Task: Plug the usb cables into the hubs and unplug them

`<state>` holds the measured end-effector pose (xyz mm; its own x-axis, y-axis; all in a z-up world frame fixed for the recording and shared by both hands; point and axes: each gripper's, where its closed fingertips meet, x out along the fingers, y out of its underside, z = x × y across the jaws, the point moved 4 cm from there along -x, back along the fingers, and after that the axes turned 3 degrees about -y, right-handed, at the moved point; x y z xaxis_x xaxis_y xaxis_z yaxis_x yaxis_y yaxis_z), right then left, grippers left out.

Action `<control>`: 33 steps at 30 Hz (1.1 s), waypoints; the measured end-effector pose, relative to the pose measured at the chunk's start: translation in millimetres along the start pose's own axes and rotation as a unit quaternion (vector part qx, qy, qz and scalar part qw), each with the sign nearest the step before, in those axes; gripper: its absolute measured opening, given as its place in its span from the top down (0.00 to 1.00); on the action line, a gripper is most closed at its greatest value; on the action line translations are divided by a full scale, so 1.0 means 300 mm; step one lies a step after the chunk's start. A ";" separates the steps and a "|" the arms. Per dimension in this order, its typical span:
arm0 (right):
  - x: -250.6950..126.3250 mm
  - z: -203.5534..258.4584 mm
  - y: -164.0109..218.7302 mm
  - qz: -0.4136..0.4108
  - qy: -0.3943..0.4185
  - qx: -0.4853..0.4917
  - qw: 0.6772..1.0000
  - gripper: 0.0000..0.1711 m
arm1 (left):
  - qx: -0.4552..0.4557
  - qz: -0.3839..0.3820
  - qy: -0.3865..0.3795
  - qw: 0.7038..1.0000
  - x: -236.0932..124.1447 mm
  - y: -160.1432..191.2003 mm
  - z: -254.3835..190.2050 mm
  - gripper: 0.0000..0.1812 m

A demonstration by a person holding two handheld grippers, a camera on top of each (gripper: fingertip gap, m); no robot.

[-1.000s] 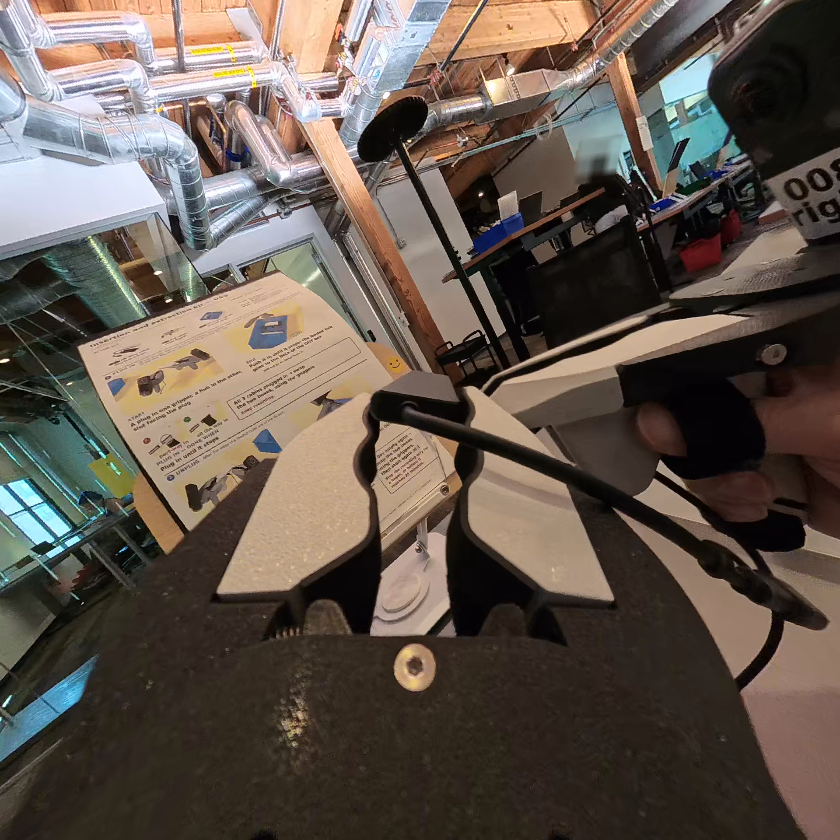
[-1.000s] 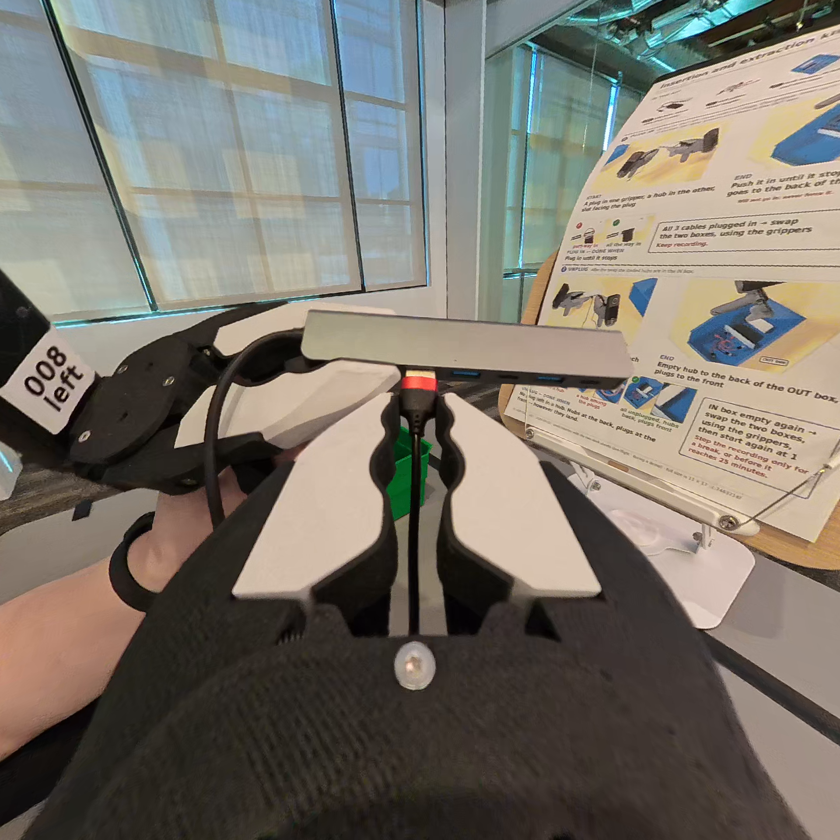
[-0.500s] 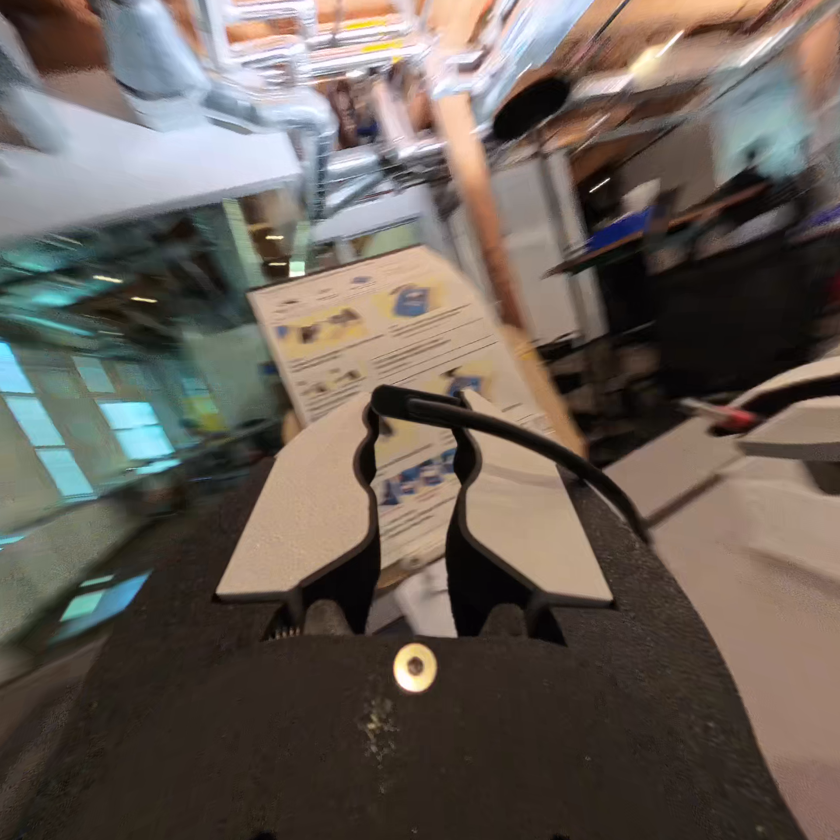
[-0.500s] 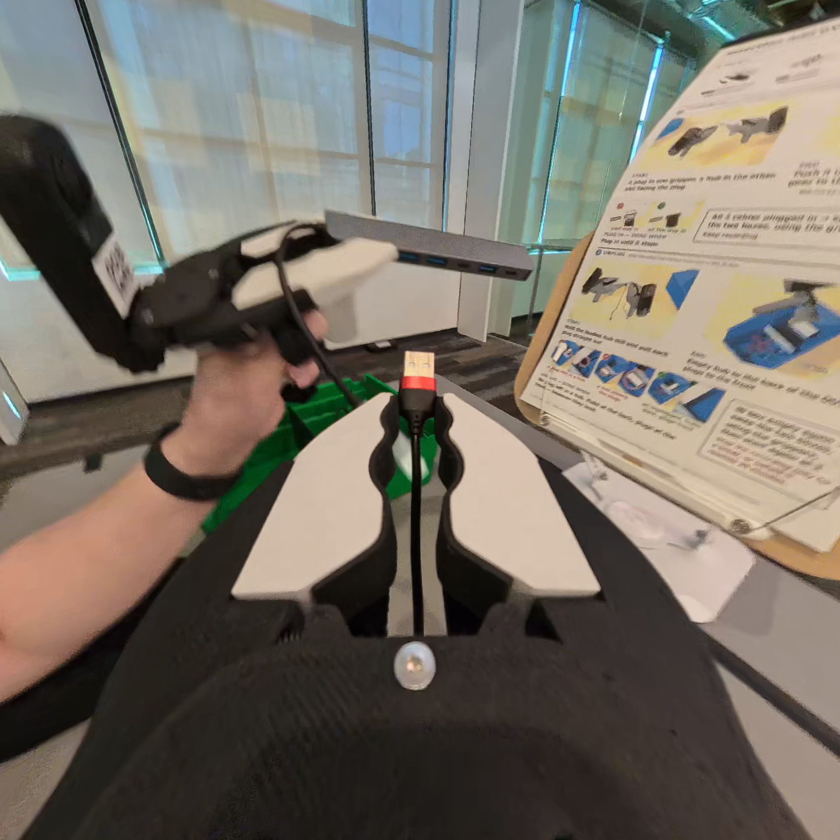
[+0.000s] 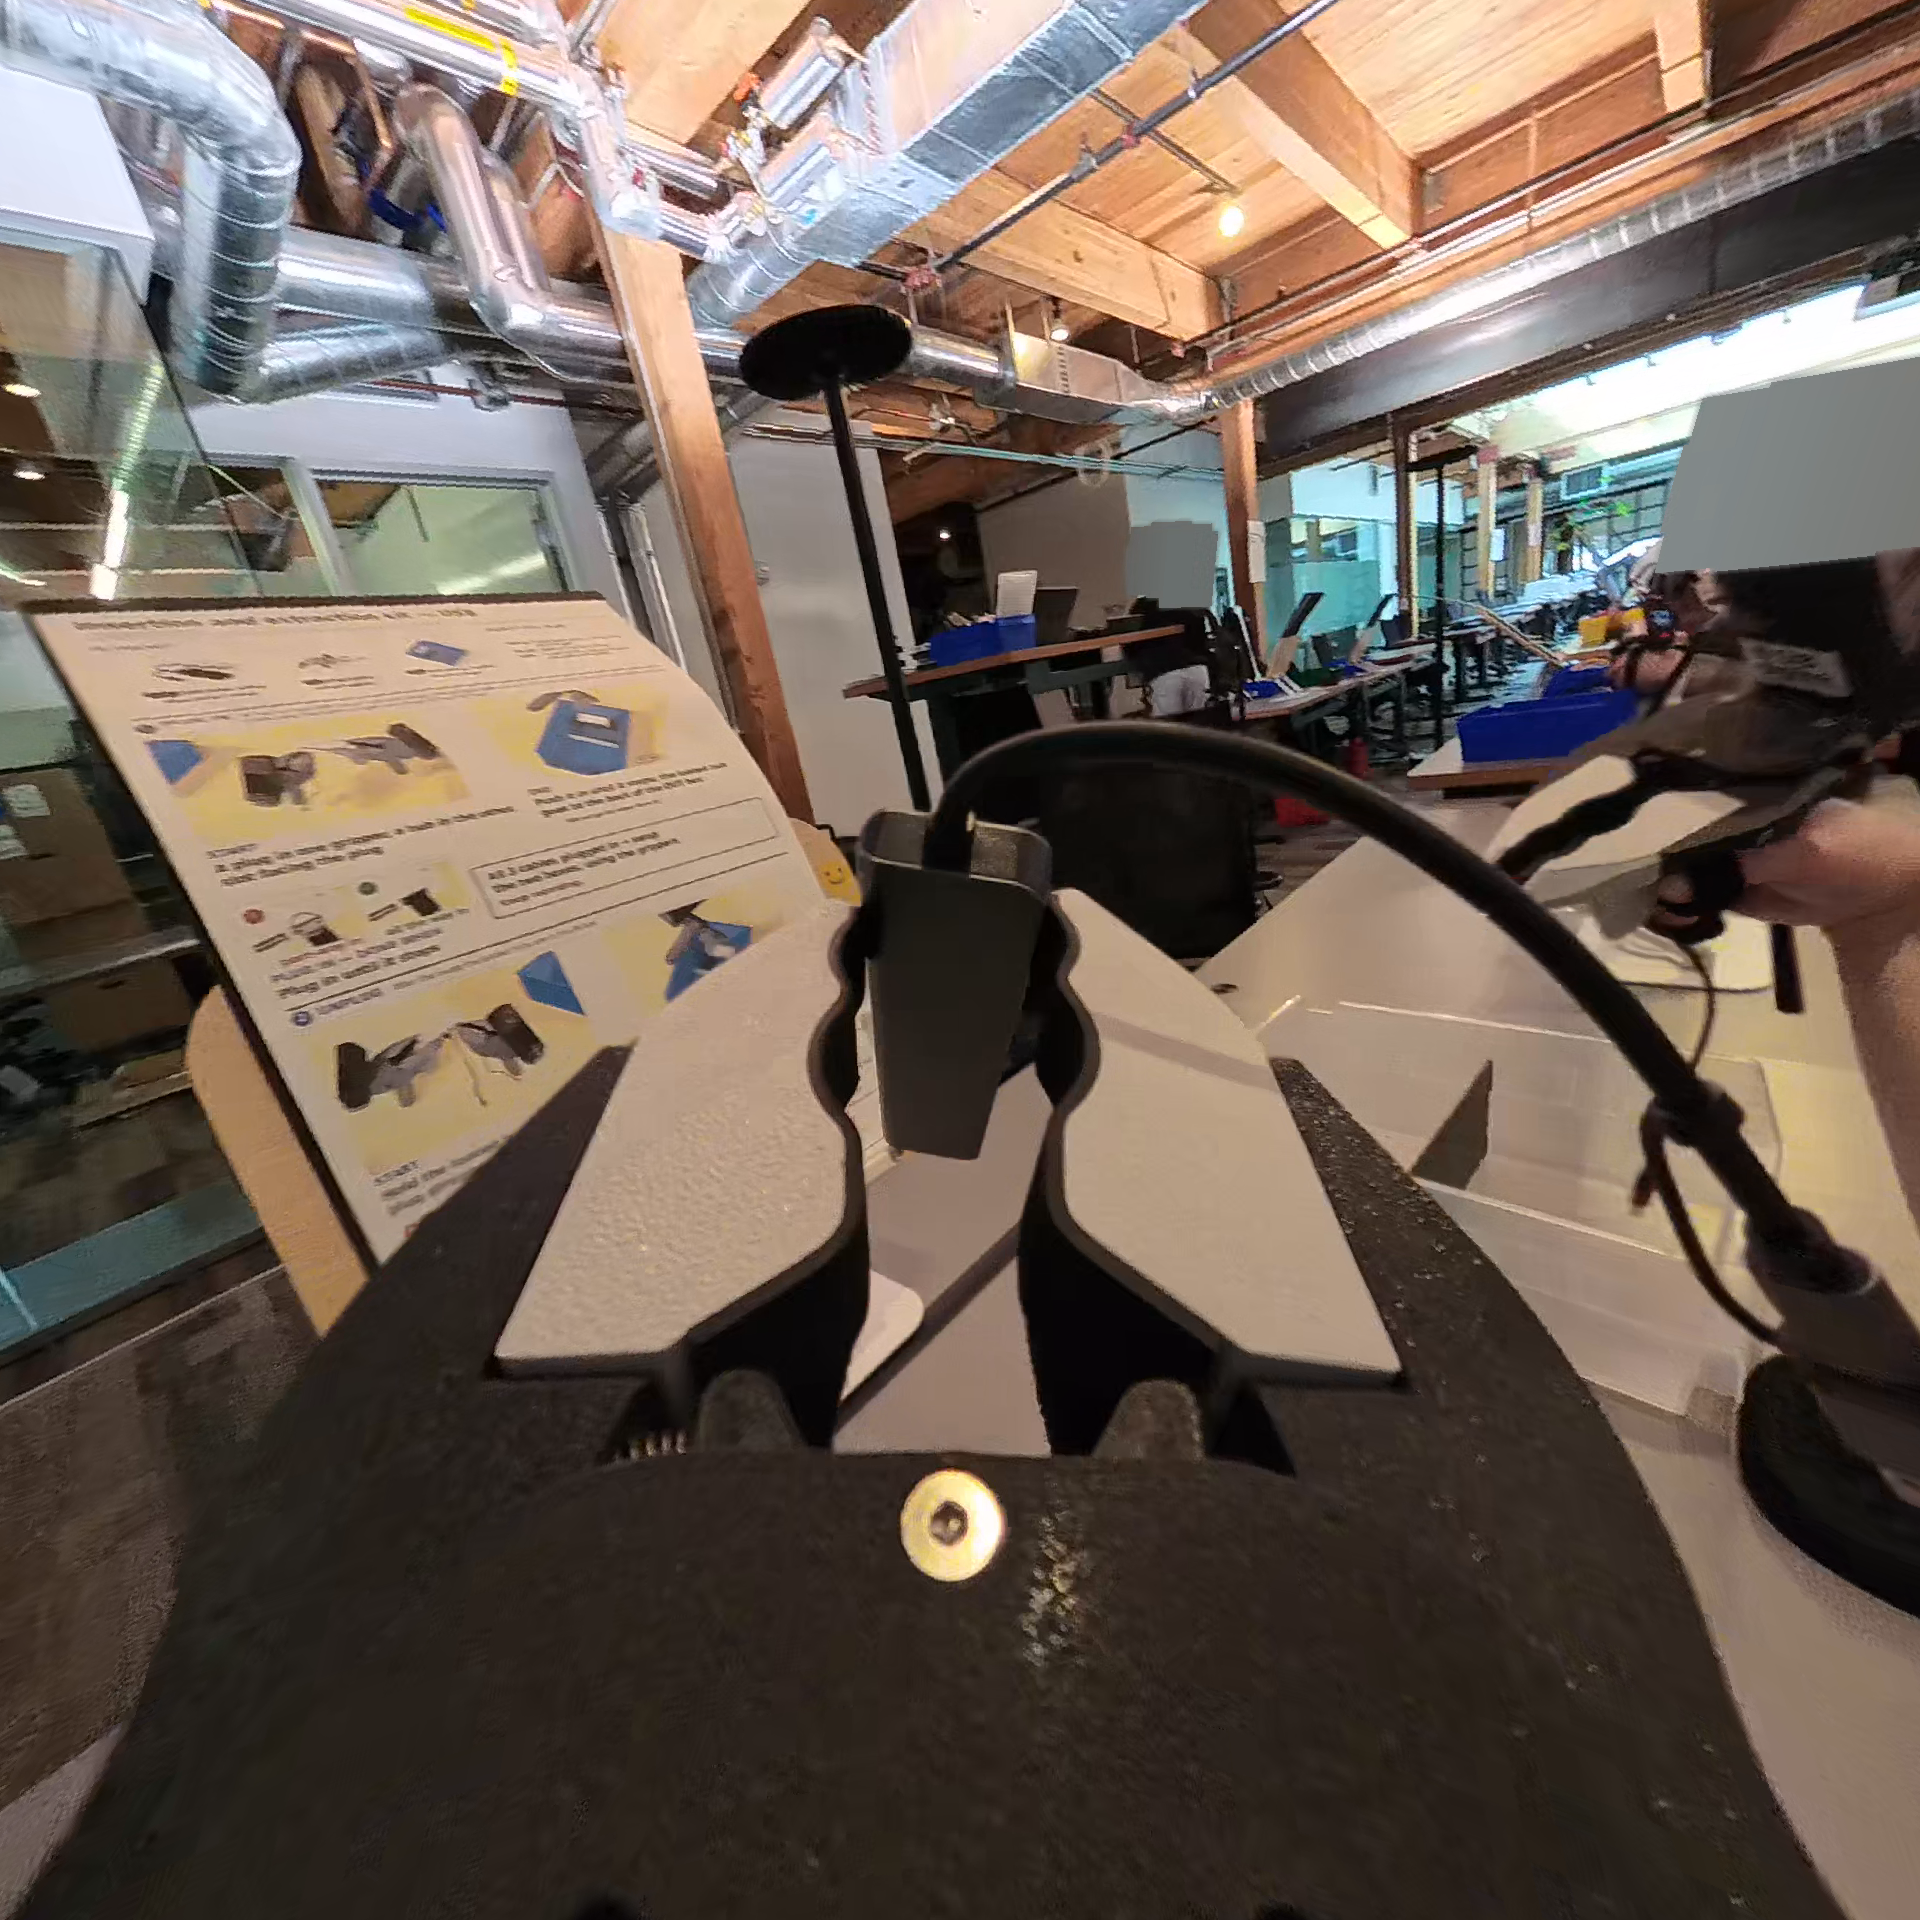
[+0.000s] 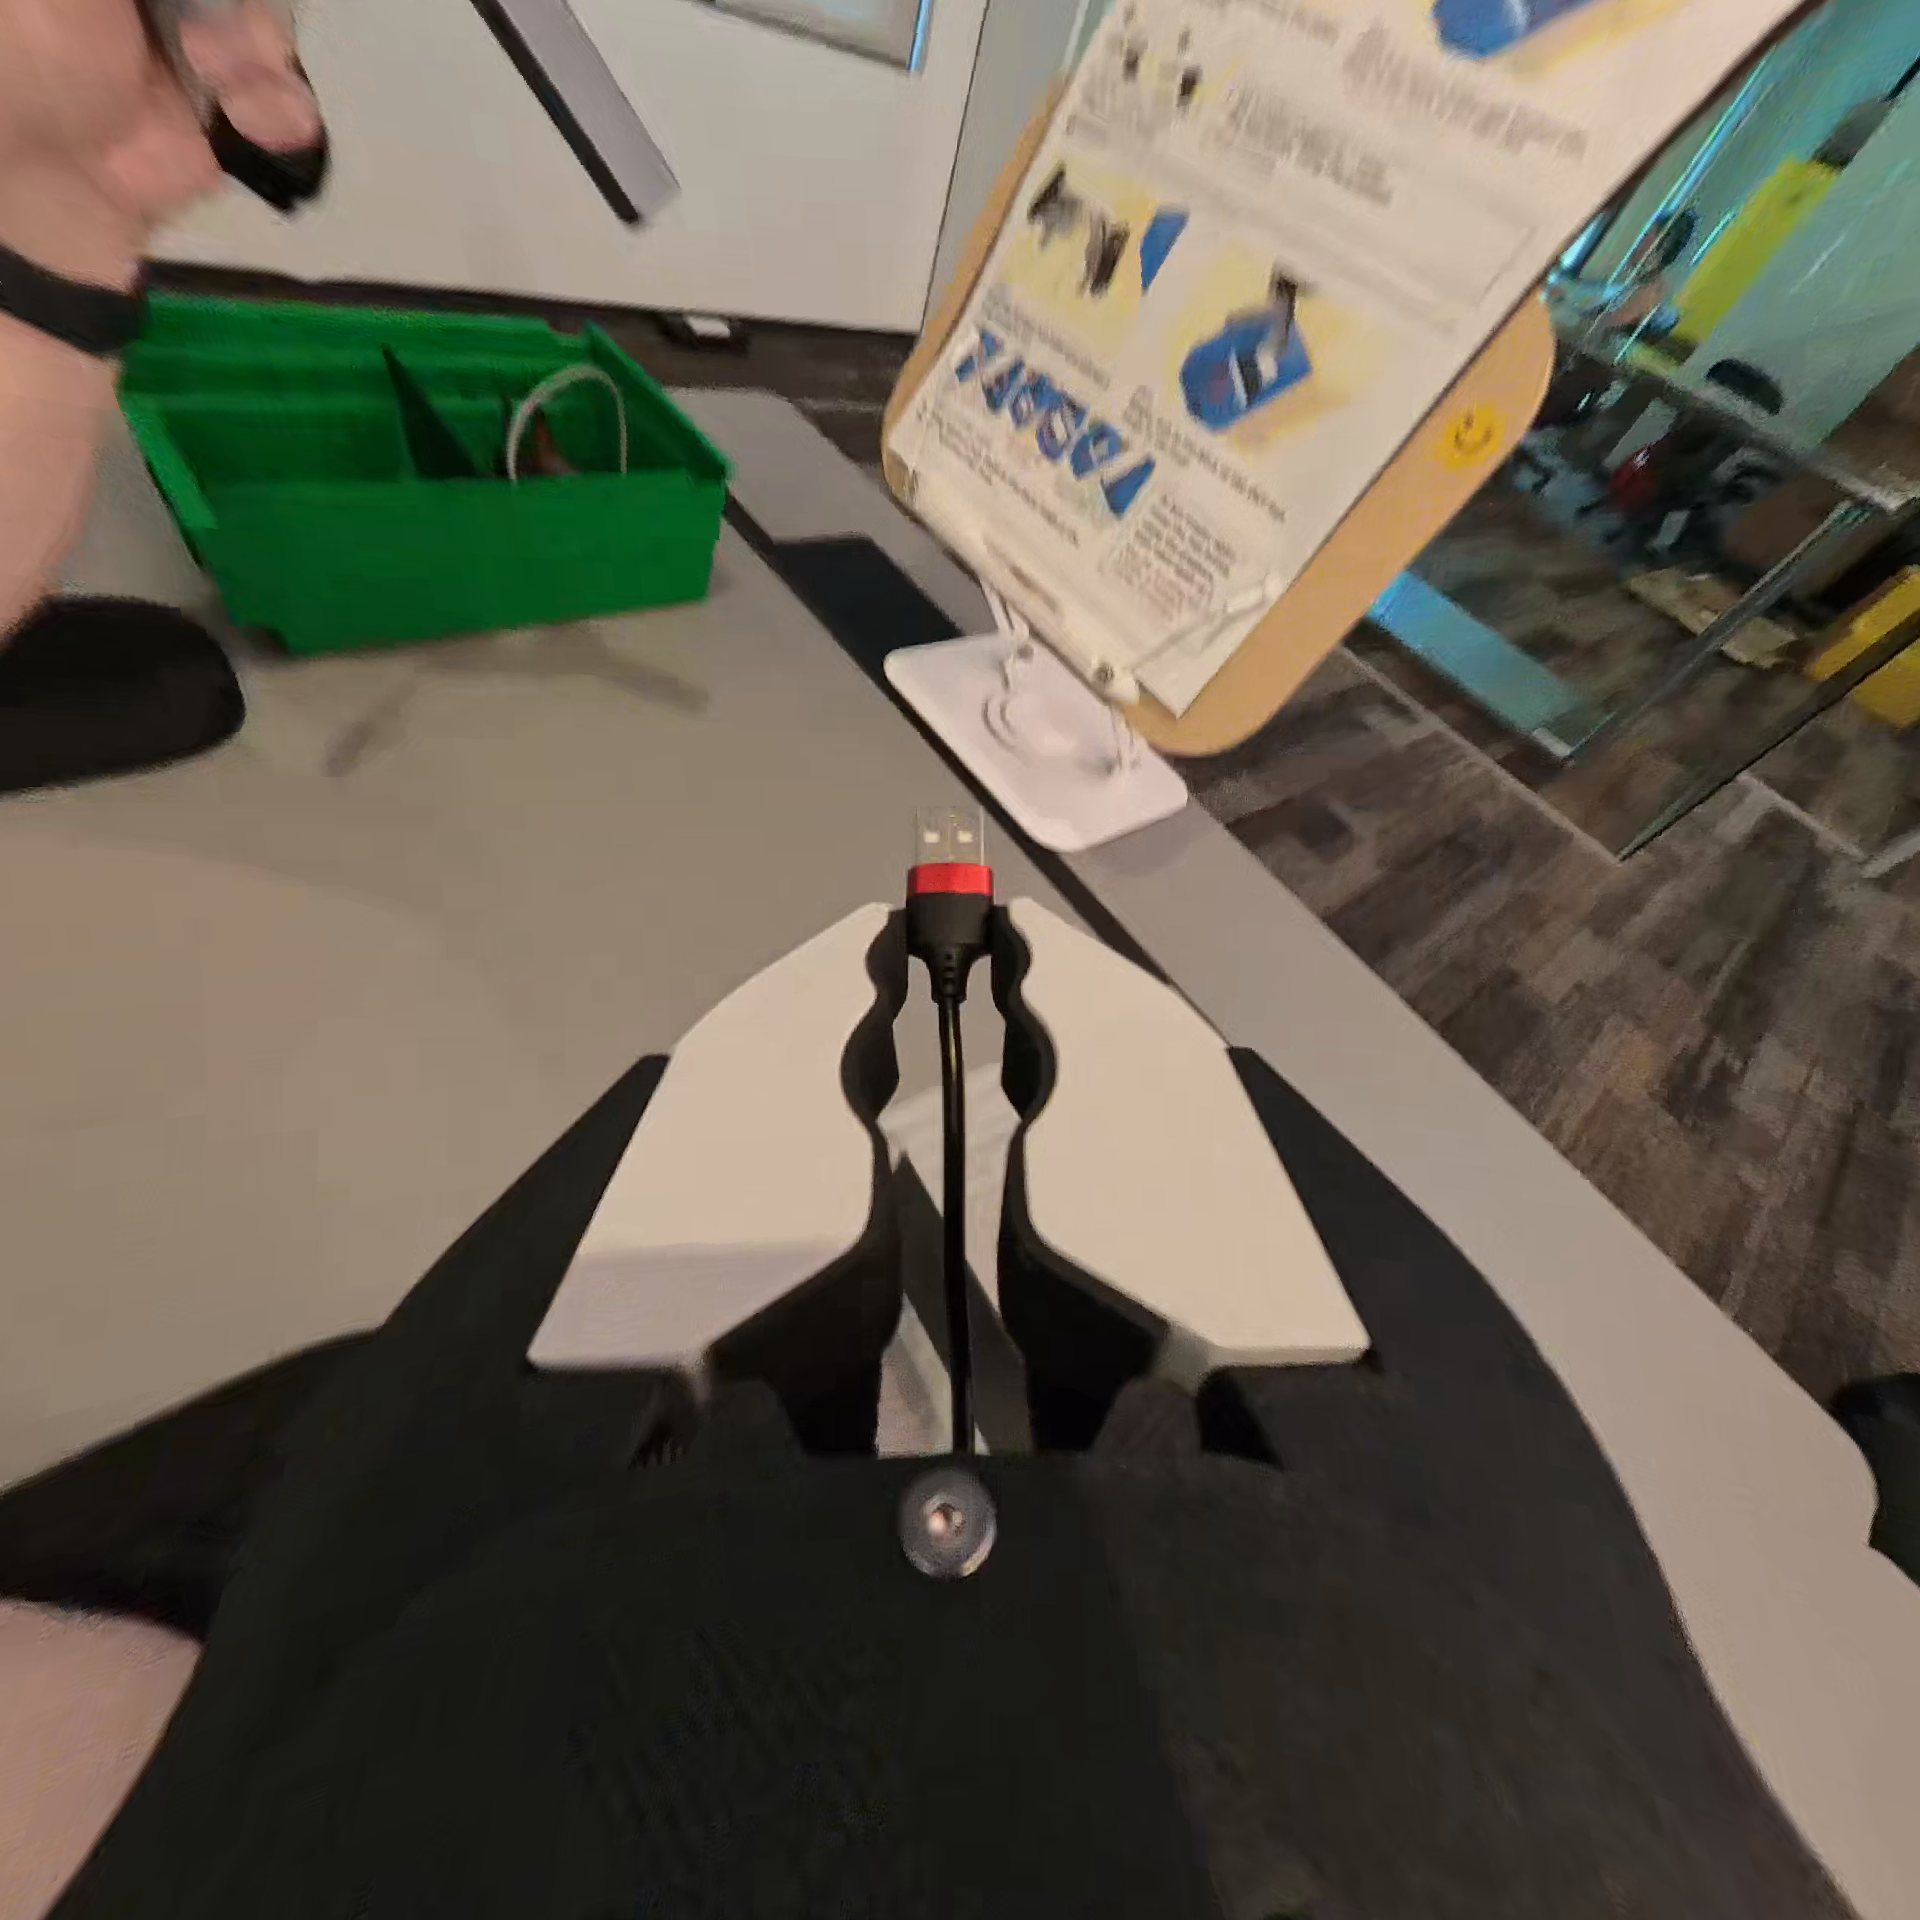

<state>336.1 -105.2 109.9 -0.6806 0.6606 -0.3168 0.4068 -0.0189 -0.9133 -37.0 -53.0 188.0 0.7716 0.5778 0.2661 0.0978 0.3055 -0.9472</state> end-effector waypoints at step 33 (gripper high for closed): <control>0.581 0.376 -0.367 -0.166 0.099 -0.288 0.938 0.82 | -0.151 0.004 0.121 0.981 0.134 0.103 -0.212 0.83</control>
<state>104.0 -72.7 126.5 -0.7244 0.6862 0.0660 0.4932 0.5827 -0.6459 37.1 -68.4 158.1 0.8965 0.3711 0.2420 0.2443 0.0417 -0.9688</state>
